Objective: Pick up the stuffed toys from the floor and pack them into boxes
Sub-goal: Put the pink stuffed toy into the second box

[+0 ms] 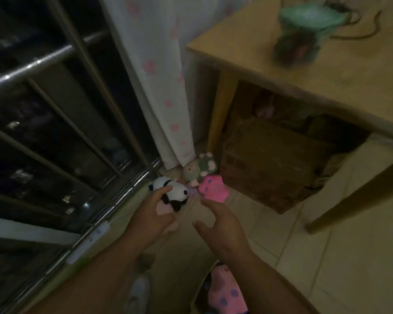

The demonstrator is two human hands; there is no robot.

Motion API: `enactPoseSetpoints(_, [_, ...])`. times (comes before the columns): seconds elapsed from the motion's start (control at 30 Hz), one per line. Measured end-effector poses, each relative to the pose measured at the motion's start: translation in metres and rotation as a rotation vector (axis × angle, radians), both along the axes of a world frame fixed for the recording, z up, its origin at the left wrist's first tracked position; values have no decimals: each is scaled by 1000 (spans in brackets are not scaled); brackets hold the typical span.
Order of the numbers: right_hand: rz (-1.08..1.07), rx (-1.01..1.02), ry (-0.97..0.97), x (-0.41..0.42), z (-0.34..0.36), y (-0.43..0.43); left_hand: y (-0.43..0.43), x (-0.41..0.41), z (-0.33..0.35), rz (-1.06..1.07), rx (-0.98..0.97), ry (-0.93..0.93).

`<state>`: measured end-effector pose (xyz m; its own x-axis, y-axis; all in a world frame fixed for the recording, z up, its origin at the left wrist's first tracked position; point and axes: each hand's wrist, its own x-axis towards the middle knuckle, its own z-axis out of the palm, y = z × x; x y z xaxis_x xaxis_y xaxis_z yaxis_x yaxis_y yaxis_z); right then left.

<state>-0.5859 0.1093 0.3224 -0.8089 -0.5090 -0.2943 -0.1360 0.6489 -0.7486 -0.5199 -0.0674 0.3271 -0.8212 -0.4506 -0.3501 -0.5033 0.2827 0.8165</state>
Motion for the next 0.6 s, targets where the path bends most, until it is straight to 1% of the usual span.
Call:
enactPoseSetpoints(0.1, [-2, 7, -46, -5, -61, -39, -43, -6, -60, -28, -43, 4])
enactPoseSetpoints(0.2, [12, 21, -75, -8, -125, -74, -76, -10, -122, -36, -79, -37])
enactPoseSetpoints(0.47, [77, 43, -102, -18, -287, -142, -128, -14, -276, -6, -83, -50])
enactPoseSetpoints(0.6, [97, 68, -126, -23, -363, -166, -154, -16, -348, 41, -65, -79])
